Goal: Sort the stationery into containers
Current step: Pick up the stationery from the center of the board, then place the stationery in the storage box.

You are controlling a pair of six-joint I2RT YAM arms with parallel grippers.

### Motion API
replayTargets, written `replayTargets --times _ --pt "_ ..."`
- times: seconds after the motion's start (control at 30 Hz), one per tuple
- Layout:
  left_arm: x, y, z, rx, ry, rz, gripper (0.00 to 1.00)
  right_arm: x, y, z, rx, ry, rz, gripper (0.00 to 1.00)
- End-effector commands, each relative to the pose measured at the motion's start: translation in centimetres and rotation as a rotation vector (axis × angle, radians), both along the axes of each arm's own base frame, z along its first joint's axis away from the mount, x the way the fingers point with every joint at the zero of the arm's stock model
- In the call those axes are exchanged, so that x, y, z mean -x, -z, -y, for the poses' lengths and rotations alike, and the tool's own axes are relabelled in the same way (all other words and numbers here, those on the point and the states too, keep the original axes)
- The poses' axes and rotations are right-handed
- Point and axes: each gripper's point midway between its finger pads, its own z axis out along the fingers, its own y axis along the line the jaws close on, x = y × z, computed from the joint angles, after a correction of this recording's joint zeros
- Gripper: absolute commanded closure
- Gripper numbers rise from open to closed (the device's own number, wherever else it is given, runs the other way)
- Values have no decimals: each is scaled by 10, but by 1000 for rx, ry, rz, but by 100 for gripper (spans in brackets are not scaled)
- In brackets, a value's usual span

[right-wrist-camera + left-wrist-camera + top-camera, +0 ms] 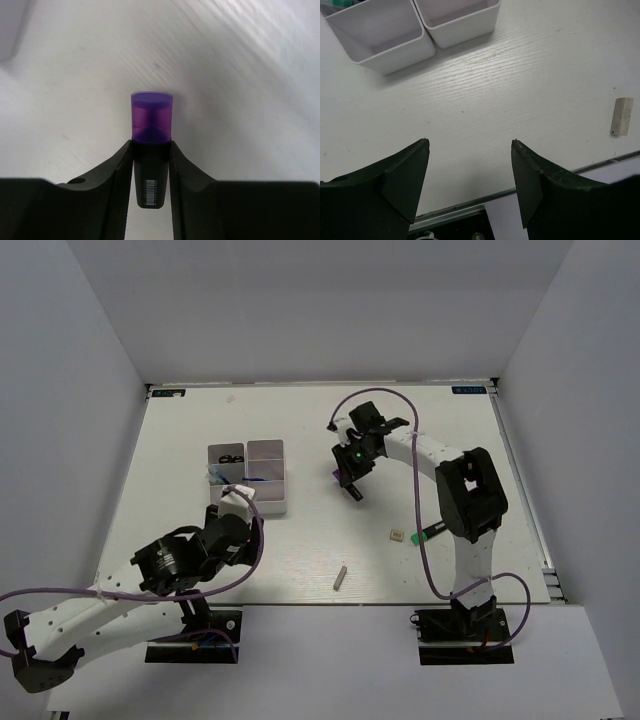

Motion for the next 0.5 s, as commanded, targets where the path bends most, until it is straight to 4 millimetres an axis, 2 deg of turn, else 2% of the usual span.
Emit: replayTargets --times 0.0,0.1,0.27,0.3,0.33,0.37,0.47 --pt "-4 -11 -11 20 -45 56 23 -10 -92 -49 -185 -272 256 100" --pt "-4 -18 -21 8 -74 70 25 -10 -129 -78 -260 -416 410 100" --pt "-8 -36 -31 37 -114 137 26 17 -182 -121 -477 -598 530 100" --pt "-9 -40 -32 44 -119 147 26 26 -178 -130 -494 -604 485 100" --pt "-10 -45 -35 53 -130 165 26 28 -191 -137 -523 -621 499 100" --pt "-11 -48 -36 52 -133 177 26 39 -201 -145 -582 -665 485 100" --pt "-12 -55 -39 52 -145 192 26 60 -217 -164 -696 -737 470 100"
